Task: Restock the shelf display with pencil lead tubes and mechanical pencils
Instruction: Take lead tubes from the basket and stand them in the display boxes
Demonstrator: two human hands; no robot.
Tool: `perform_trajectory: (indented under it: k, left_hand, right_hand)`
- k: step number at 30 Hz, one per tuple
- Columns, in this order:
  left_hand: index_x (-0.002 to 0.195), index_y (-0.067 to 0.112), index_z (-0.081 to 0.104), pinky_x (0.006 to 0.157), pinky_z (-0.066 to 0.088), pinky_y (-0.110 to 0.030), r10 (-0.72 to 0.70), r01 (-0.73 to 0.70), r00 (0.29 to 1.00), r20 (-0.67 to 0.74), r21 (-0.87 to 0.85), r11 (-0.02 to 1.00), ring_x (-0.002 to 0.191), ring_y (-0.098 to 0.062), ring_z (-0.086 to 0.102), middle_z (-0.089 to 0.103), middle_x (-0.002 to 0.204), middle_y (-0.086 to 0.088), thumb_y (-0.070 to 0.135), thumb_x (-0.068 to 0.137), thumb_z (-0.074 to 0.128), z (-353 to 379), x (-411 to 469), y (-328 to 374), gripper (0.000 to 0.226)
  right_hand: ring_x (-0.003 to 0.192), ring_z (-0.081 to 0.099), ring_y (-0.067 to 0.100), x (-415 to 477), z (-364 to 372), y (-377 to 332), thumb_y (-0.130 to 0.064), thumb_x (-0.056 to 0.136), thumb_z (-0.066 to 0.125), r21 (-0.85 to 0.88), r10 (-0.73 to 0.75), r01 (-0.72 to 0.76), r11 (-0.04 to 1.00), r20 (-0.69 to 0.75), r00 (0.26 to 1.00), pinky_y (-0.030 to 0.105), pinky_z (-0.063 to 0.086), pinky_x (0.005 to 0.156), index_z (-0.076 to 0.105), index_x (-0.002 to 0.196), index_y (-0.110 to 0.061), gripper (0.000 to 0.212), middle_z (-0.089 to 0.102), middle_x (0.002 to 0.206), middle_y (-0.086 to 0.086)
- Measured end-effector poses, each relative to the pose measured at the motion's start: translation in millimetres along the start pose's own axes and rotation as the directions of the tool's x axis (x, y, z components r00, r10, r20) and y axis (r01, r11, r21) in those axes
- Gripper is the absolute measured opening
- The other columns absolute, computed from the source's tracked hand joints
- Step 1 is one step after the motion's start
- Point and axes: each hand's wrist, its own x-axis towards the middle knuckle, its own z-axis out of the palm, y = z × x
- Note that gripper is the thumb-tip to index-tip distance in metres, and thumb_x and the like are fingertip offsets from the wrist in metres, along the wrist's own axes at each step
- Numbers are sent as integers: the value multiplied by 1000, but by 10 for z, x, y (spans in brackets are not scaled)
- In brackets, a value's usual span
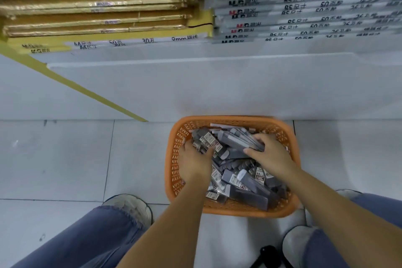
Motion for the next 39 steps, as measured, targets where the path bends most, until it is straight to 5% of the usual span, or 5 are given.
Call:
perform_trajectory:
  k: [10,17,23,29,39]
  left_hand:
    - [135,29,53,109,31,-49,-66,70,997,-41,114,991,131,-29,40,48,138,-2,57,83,71,187,110,277,62]
    - [112,34,49,69,51,-20,73,-31,994,78,-441,897,88,-4,65,65,97,19,19,94,67,103,28,185,29]
    - [106,39,60,70,63,-46,121,165,946,301,-769,617,85,-29,77,77,100,-2,26,94,62,-313,-217,227,18]
    - [122,19,66,80,61,-47,375,148,862,341,-877,457,101,-31,74,76,110,-11,42,85,75,-774,-649,461,44]
    - [130,3,60,95,53,-60,446,164,834,326,-917,363,113,-47,65,68,120,-29,15,92,70,-1448,-1298,634,41]
  right_hand:
    - [76,58,-11,-75,-38,125,-32,83,75,185,75,-64,981,-57,996,6,41,55,54,99,-40,27,61,99,-17]
    - [82,61,-4,-121,-69,50,-40,82,73,274,128,-115,955,-31,991,13,42,59,57,110,-37,32,63,102,-20]
    - [79,70,6,-345,-202,-347,-38,84,72,436,45,-11,900,-69,997,28,57,70,58,107,-39,27,68,104,-14]
    - [69,63,-10,-868,-285,-952,-26,87,71,458,-99,188,869,-212,972,7,45,50,58,105,-28,22,67,92,-11]
    - [77,64,-12,-1619,-492,-1530,-35,85,72,430,-308,357,829,-181,934,3,43,59,58,102,-39,23,67,90,-30]
